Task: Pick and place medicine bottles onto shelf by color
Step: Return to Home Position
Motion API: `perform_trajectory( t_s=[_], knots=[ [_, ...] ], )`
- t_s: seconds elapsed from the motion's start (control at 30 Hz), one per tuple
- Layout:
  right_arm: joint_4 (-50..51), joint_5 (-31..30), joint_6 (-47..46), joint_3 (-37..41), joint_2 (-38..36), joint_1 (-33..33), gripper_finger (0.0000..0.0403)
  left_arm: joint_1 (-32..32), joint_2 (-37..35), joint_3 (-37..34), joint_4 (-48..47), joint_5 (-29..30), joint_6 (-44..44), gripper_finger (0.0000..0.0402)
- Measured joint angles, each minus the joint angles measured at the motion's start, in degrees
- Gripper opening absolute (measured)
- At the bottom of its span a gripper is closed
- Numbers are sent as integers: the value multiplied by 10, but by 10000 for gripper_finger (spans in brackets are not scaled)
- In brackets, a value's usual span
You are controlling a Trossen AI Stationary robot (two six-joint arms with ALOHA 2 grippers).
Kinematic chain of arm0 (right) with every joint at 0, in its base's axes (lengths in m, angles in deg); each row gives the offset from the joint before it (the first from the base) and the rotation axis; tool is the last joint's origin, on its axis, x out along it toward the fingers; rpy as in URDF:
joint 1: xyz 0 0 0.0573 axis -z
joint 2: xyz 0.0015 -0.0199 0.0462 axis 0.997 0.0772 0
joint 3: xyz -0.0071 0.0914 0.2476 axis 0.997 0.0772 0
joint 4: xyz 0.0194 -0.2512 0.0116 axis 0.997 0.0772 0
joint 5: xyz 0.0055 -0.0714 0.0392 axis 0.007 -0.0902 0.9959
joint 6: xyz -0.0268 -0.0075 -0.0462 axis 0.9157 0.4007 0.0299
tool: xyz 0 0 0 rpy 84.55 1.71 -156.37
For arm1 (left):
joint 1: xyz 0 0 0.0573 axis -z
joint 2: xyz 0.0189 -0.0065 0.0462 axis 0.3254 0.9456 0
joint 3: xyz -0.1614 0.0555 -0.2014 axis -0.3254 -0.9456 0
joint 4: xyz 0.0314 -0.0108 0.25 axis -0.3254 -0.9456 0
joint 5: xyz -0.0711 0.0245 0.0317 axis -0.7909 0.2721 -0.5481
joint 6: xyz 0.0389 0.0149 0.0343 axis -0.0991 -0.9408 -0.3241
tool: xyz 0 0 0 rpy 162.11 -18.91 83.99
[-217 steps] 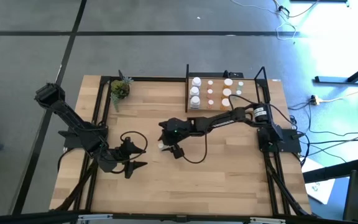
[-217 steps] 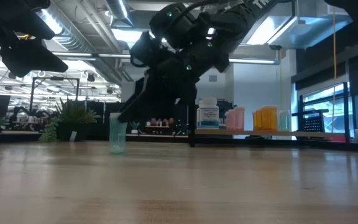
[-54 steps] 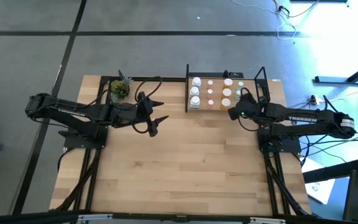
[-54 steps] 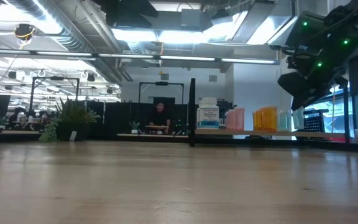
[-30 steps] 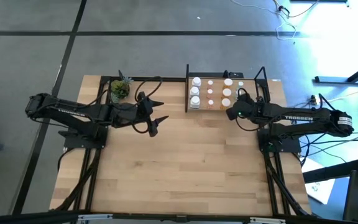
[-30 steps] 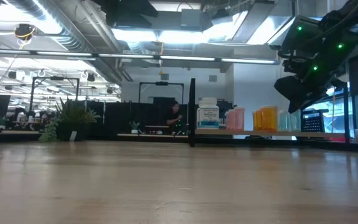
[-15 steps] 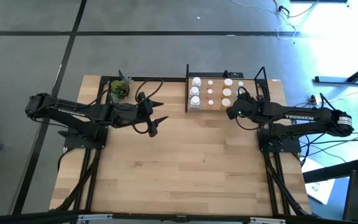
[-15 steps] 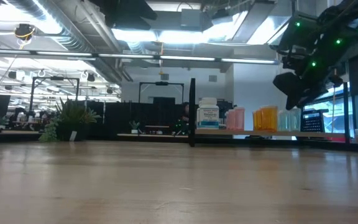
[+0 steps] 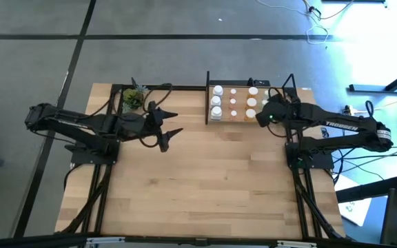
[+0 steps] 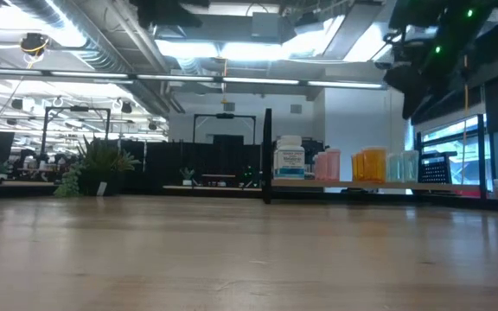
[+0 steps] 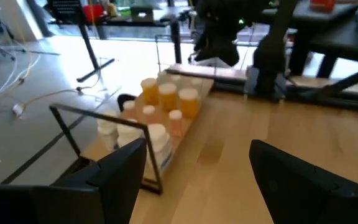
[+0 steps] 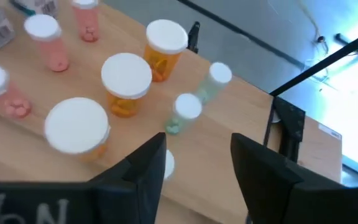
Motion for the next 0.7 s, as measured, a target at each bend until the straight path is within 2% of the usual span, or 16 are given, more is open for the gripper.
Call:
perform_trajectory(
  t_s=[0.17, 0.3, 0.47, 0.63, 0.7],
  knots=[
    [56, 57, 13, -61, -13, -18, 141, 22, -27, 1, 4, -1, 0, 279],
    [60, 108, 47, -109, -26, -41, 82, 38, -37, 1, 7, 1, 0, 279],
    [59, 142, 83, -168, -32, -75, 9, 42, -38, 1, 32, -2, 28, 279],
    [59, 152, 90, -218, -33, -113, 16, 42, -37, 1, 51, -18, 32, 279],
    [58, 151, 90, -235, -33, -128, 13, 43, -36, 1, 68, -7, 46, 279]
  ],
)
